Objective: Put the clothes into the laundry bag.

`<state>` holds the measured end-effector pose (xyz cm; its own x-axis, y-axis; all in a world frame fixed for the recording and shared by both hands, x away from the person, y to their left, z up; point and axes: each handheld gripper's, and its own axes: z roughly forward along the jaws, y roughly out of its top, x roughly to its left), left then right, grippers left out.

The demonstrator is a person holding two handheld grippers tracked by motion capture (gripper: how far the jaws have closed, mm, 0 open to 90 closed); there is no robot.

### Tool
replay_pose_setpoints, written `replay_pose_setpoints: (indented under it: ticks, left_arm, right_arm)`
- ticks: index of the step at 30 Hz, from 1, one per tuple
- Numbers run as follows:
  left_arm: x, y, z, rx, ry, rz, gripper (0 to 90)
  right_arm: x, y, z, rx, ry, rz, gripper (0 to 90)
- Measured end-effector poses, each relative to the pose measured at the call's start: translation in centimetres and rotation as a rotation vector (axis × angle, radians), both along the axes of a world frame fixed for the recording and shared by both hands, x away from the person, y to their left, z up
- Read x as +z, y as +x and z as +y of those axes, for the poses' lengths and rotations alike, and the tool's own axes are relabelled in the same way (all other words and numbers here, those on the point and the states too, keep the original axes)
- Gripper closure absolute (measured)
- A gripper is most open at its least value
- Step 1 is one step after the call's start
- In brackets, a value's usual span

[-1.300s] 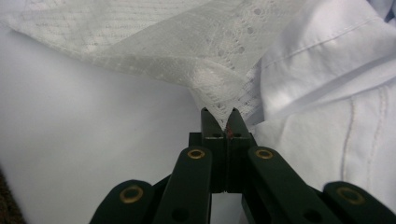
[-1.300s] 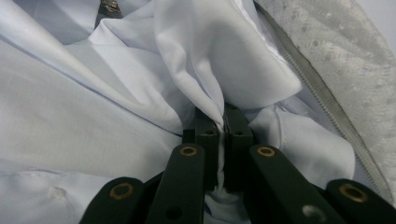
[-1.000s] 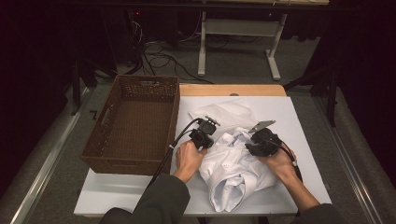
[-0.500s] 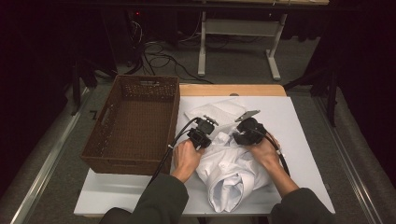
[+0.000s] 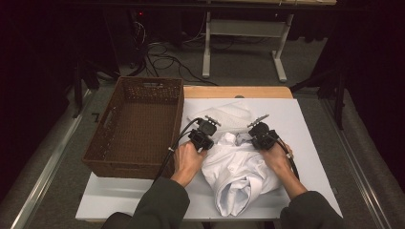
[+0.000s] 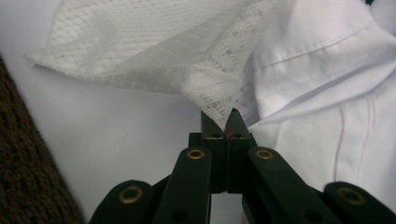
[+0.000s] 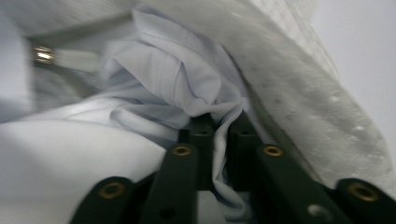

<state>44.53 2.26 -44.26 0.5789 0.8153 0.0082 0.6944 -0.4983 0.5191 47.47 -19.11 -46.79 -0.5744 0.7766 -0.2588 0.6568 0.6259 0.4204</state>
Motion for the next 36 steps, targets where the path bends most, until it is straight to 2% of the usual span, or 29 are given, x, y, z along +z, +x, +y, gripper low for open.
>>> replay_pose_setpoints:
  ticks: [2,6,11,14,16,19,21,22,24,25,27,29,31,34,36]
  left_arm:
    - [-0.2,0.1,-0.1,-0.001,0.001,0.006,89.7]
    - [-0.5,0.1,0.1,0.003,-0.005,0.016,89.6]
    - [-0.6,0.3,0.1,0.005,-0.011,0.024,89.3]
    - [-0.8,0.4,0.1,0.0,-0.006,0.029,89.1]
    - [-0.9,0.3,0.0,-0.003,-0.008,0.022,89.0]
    - [-0.6,0.0,-0.1,-0.011,-0.01,0.014,89.0]
    - [-0.5,-0.1,-0.1,-0.013,-0.012,0.008,89.0]
    - [-0.5,-0.1,-0.2,-0.012,-0.021,0.005,89.0]
    - [-0.4,-0.1,0.0,-0.021,-0.014,0.01,89.2]
    - [-0.4,-0.1,0.0,-0.023,-0.011,0.013,89.3]
    - [-0.4,-0.1,0.1,-0.02,-0.014,0.017,89.5]
    - [-0.3,-0.1,0.3,-0.013,-0.018,0.019,89.6]
    - [-0.1,-0.3,0.4,-0.011,-0.031,0.015,89.6]
    - [0.3,-0.5,0.5,-0.013,-0.04,0.008,89.7]
    - [0.5,-0.5,0.5,-0.014,-0.043,0.004,89.7]
  right_arm:
    - [0.7,-0.7,0.6,0.021,0.049,-0.011,70.1]
    - [2.7,-2.8,1.7,0.086,0.145,-0.063,60.0]
    - [3.9,-4.2,2.7,0.151,0.218,-0.051,52.8]
    - [4.0,-4.5,3.1,0.161,0.293,-0.037,49.4]
    - [4.0,-4.7,3.9,0.172,0.303,-0.046,47.3]
    - [3.5,-4.4,5.0,0.169,0.287,-0.05,44.8]
    - [2.7,-3.7,5.7,0.148,0.278,-0.014,45.1]
    - [2.2,-3.4,5.9,0.141,0.264,0.013,50.3]
    - [1.2,-3.0,6.3,0.165,0.202,0.059,75.6]
    - [0.8,-3.0,6.4,0.186,0.184,0.06,87.4]
    - [0.5,-3.1,6.2,0.207,0.141,0.05,90.0]
    - [0.6,-3.0,5.6,0.194,0.078,0.026,90.0]
    - [0.8,-2.4,4.1,0.146,0.041,-0.01,90.0]
    - [1.1,-1.0,1.2,0.043,-0.014,-0.054,90.0]
    - [1.0,-0.1,-0.3,-0.022,-0.009,-0.053,90.0]
